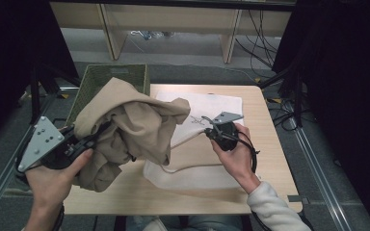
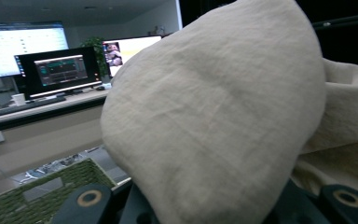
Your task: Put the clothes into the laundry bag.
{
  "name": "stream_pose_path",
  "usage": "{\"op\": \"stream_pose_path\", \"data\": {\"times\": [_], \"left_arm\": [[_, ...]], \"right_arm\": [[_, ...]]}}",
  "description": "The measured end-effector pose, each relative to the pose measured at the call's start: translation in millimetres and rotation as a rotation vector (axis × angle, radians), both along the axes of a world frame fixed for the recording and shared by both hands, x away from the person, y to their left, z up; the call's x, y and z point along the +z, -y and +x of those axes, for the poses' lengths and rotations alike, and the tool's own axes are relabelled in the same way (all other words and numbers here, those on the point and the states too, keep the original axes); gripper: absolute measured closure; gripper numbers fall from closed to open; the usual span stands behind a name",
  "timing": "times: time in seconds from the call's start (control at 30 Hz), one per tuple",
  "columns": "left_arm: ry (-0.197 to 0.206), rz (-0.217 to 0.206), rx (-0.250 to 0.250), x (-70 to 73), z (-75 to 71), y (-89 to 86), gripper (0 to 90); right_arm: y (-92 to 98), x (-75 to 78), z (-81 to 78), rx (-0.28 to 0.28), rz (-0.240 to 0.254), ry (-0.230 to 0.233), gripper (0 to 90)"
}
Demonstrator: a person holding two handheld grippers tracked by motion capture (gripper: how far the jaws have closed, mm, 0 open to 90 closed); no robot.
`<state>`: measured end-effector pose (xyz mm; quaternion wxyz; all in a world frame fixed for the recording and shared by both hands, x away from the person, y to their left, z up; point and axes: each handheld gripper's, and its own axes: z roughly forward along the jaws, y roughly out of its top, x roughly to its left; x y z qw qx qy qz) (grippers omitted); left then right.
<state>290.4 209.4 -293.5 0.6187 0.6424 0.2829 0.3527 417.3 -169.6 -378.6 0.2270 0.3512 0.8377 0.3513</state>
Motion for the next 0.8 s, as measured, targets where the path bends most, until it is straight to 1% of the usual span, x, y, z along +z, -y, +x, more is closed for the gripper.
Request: {"op": "stream_pose_path", "data": {"times": [0.07, 0.1, 0.13, 0.2, 0.23, 0.4, 0.47, 0.5, 0.53, 0.57, 0.6, 0.63, 0.67, 0.7, 0.73, 0.77, 0.8], "left_arm": [[-0.011, 0.01, -0.007, -1.8, -0.8, 4.4, 79.9], [-0.016, 0.025, -0.007, -3.0, -1.0, 6.9, 79.9], [-0.025, 0.036, -0.007, -3.9, -1.1, 9.1, 79.9], [-0.045, 0.062, -0.011, -8.2, -0.8, 15.2, 79.8], [-0.048, 0.078, -0.011, -9.5, -0.4, 17.0, 79.8], [-0.088, 0.117, -0.022, -20.1, 2.4, 30.3, 79.7], [-0.093, 0.118, -0.029, -21.8, 3.3, 32.8, 79.7], [-0.095, 0.119, -0.029, -22.4, 3.7, 34.0, 79.7], [-0.098, 0.122, -0.03, -22.9, 3.8, 35.0, 79.7], [-0.102, 0.123, -0.034, -23.3, 3.9, 35.9, 79.7], [-0.101, 0.121, -0.038, -23.9, 4.1, 37.0, 79.7], [-0.108, 0.13, -0.04, -24.0, 3.4, 38.4, 79.7], [-0.113, 0.125, -0.044, -24.8, 2.8, 40.4, 79.7], [-0.113, 0.136, -0.048, -25.3, 2.2, 42.3, 79.6], [-0.116, 0.146, -0.054, -25.8, 1.6, 43.9, 79.6], [-0.119, 0.145, -0.061, -26.7, 1.0, 46.3, 79.6], [-0.128, 0.144, -0.064, -27.5, 0.3, 48.2, 79.6]], "right_arm": [[-0.1, 0.5, -0.3, -0.007, 0.007, -0.002, 89.5], [-0.1, 0.5, -0.2, -0.01, 0.013, 0.002, 89.5], [0.4, 1.0, -0.2, -0.006, 0.007, -0.003, 89.5], [0.4, 1.5, -0.4, -0.01, 0.01, -0.006, 89.5], [0.4, 1.7, -0.6, -0.012, 0.013, -0.01, 89.5], [-0.2, 1.5, -0.5, -0.021, 0.021, -0.012, 89.5], [-0.4, 1.8, -0.7, -0.021, 0.022, -0.01, 89.5], [-0.3, 1.8, -0.4, -0.018, 0.024, -0.001, 89.5], [-0.3, 2.1, -0.9, -0.018, 0.024, -0.005, 89.5], [0.8, 2.4, -0.1, -0.007, 0.015, 0.008, 89.5], [0.4, 2.8, -1.1, -0.016, 0.024, 0.003, 89.5], [0.8, 3.3, -0.6, -0.009, 0.019, 0.015, 89.5], [1.8, 4.7, 0.3, 0.0, 0.011, 0.03, 89.5], [0.7, 4.9, -0.5, -0.005, 0.029, 0.023, 89.5], [0.3, 6.1, -1.8, -0.017, 0.036, 0.017, 89.5], [0.0, 6.5, -2.0, -0.019, 0.04, 0.023, 89.5], [0.9, 7.1, -0.2, 0.001, 0.028, 0.048, 89.5]]}}
